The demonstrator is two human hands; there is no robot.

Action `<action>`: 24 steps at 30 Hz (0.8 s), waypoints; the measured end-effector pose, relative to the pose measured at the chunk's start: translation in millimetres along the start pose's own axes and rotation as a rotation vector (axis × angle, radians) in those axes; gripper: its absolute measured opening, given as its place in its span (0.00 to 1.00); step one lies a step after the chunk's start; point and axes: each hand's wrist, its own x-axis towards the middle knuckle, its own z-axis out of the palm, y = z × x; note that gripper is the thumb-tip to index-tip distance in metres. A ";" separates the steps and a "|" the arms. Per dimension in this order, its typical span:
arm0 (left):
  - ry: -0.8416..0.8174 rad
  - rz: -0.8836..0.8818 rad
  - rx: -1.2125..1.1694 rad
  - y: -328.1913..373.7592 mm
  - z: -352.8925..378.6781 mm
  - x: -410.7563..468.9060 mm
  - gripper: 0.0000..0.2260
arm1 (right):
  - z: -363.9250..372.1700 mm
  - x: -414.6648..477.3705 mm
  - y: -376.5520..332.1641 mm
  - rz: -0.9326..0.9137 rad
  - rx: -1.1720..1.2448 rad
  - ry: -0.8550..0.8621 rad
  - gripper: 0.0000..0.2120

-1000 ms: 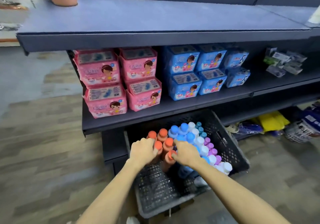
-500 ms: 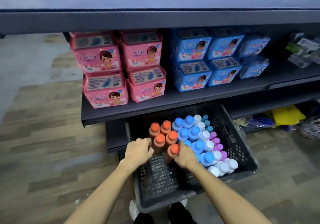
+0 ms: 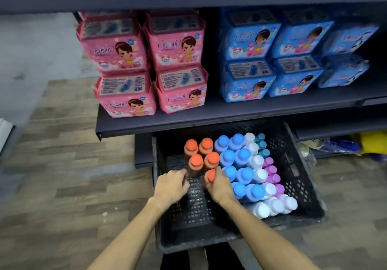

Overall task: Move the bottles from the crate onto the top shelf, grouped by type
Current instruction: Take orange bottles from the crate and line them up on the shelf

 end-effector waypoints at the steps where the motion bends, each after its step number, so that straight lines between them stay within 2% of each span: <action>1: 0.006 0.002 -0.004 0.4 1.3 1.3 0.07 | 1.5 1.0 0.5 0.001 0.019 0.006 0.25; 7: -0.011 0.010 -0.018 -0.9 10.6 11.8 0.08 | 8.8 8.5 7.1 0.021 0.150 0.037 0.21; 13: -0.095 -0.007 -0.004 -3.7 24.5 22.5 0.08 | 17.3 15.3 12.5 0.058 0.143 0.093 0.20; 19: -0.175 -0.028 0.025 2.1 37.8 24.5 0.11 | 28.7 21.1 20.3 0.066 0.112 0.043 0.28; 24: -0.186 -0.010 0.010 3.5 37.8 21.2 0.11 | 34.7 23.8 24.0 0.060 0.137 0.047 0.27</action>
